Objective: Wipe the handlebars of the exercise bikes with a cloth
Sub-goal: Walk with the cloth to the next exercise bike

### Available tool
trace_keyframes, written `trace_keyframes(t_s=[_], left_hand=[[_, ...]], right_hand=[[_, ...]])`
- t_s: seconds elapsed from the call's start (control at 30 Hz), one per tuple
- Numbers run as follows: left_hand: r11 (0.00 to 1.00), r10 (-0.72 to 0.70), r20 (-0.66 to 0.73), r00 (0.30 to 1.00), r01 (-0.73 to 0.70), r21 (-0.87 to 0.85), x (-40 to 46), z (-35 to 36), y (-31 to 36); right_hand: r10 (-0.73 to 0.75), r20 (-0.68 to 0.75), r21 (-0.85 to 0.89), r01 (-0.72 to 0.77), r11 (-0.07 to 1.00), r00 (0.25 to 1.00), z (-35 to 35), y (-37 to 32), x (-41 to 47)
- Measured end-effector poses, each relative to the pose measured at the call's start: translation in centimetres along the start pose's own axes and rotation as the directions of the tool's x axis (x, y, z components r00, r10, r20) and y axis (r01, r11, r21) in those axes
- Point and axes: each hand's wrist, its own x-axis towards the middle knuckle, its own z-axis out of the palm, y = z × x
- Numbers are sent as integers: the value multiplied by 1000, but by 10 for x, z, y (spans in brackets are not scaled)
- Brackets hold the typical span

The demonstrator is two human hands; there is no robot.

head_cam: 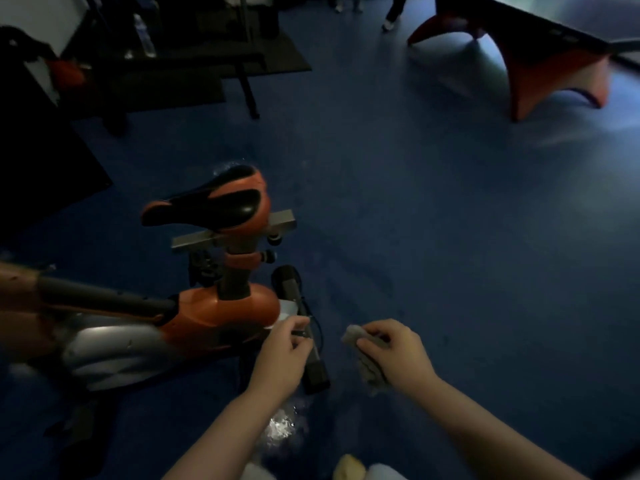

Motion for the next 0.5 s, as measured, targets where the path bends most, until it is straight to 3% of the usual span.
trace_keyframes(t_s=[0.2, 0.5], left_hand=[[999, -34, 52, 998, 32, 33, 17, 61, 25], [993, -37, 30, 999, 34, 117, 117, 107, 44]], right_hand=[[23, 2, 32, -23, 999, 1000, -61, 34, 21], [-23, 82, -42, 27, 999, 996, -88, 31, 113]])
